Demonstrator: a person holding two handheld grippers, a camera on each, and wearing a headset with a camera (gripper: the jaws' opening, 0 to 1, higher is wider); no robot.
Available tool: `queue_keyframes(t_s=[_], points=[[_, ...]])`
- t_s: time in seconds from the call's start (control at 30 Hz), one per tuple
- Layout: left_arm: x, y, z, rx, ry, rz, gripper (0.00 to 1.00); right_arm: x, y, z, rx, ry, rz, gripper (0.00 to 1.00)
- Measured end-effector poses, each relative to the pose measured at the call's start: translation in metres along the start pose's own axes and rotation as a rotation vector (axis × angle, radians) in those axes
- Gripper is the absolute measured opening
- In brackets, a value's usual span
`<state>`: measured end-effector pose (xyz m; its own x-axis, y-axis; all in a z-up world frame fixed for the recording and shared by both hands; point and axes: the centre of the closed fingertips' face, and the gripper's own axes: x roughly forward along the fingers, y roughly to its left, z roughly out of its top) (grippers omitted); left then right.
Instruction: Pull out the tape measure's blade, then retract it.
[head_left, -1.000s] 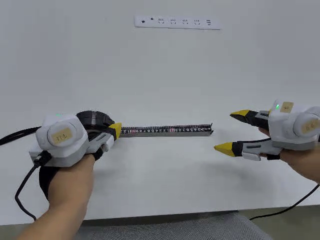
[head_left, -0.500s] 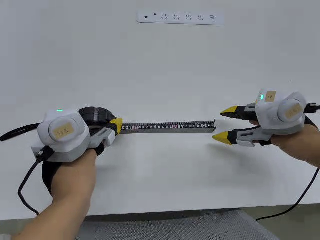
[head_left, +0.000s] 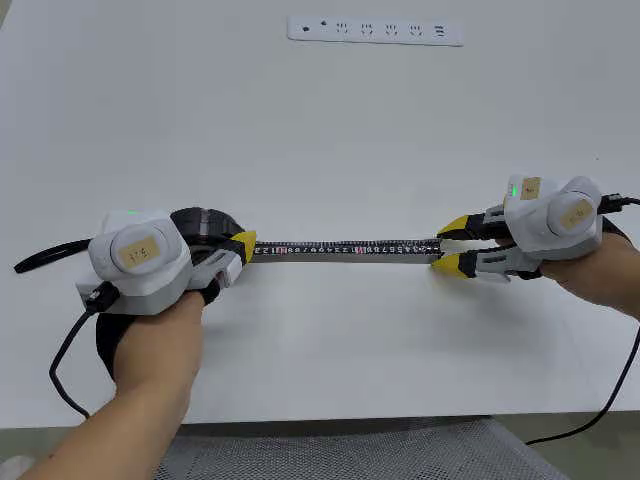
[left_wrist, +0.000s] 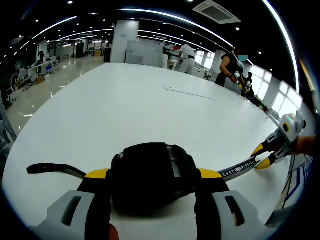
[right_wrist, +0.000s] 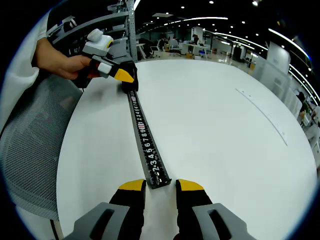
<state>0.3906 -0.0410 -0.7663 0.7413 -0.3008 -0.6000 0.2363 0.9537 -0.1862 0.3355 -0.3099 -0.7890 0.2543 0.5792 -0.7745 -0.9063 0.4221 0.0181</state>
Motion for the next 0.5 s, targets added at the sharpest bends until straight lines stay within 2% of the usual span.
queue_keyframes(t_s=[0.3, 0.5], points=[[-0.0004, 0.0000, 0.0003, 0.001, 0.001, -0.001, 0.64, 0.0020, 0.0023, 0.0014, -0.056, 0.021, 0.051, 0.14], [-0.0004, 0.0002, 0.0003, 0.001, 0.001, 0.002, 0.64, 0.0029, 0.0024, 0.0011, -0.070, 0.022, 0.046, 0.14]])
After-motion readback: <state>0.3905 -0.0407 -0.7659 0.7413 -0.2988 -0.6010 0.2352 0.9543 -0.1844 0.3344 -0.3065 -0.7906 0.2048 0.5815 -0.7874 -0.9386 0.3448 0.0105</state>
